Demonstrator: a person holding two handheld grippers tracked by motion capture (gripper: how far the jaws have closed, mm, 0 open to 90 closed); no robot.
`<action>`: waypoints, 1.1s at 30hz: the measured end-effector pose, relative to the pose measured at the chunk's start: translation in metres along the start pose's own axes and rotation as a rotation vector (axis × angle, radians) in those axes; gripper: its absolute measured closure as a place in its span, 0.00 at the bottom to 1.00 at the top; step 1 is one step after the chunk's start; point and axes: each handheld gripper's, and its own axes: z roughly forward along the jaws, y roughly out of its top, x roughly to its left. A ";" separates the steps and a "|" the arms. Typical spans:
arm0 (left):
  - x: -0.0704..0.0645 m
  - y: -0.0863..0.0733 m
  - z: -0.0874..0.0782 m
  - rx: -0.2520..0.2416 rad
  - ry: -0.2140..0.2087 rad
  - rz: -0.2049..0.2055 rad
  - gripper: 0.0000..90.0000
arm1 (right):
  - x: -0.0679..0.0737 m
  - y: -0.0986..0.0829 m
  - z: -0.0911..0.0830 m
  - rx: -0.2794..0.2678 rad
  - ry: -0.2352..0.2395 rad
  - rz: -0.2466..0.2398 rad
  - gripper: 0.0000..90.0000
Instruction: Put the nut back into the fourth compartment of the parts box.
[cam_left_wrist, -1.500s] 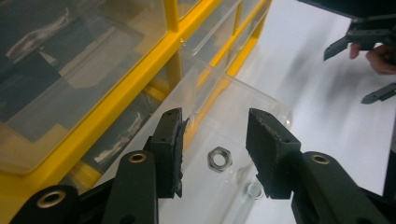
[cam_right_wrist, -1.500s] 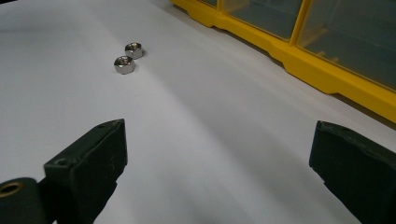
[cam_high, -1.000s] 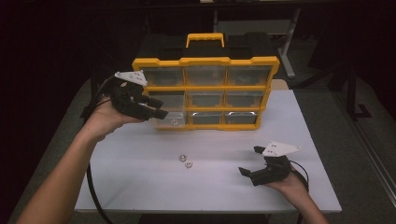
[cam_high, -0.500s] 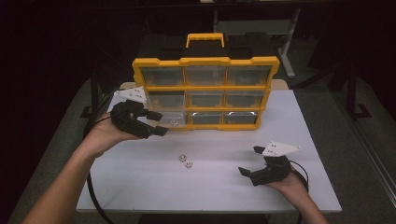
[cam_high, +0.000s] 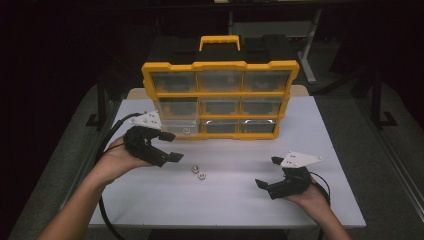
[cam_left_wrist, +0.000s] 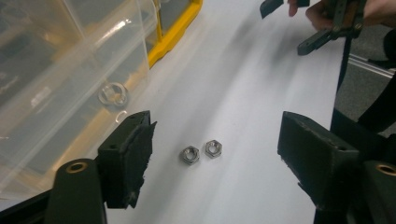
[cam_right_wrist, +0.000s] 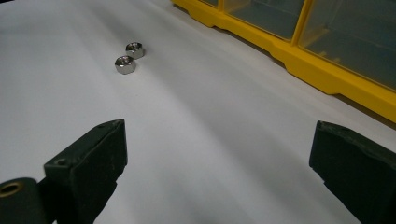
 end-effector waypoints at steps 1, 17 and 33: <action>-0.001 -0.003 0.003 0.003 0.002 -0.001 0.28 | 0.000 0.000 0.000 0.000 0.000 0.000 0.04; -0.007 -0.035 0.039 0.001 0.023 0.004 0.20 | 0.000 0.000 0.000 0.002 0.000 0.001 0.04; -0.013 -0.042 0.081 0.005 -0.024 0.024 0.21 | -0.001 0.000 0.000 0.007 0.000 0.002 0.04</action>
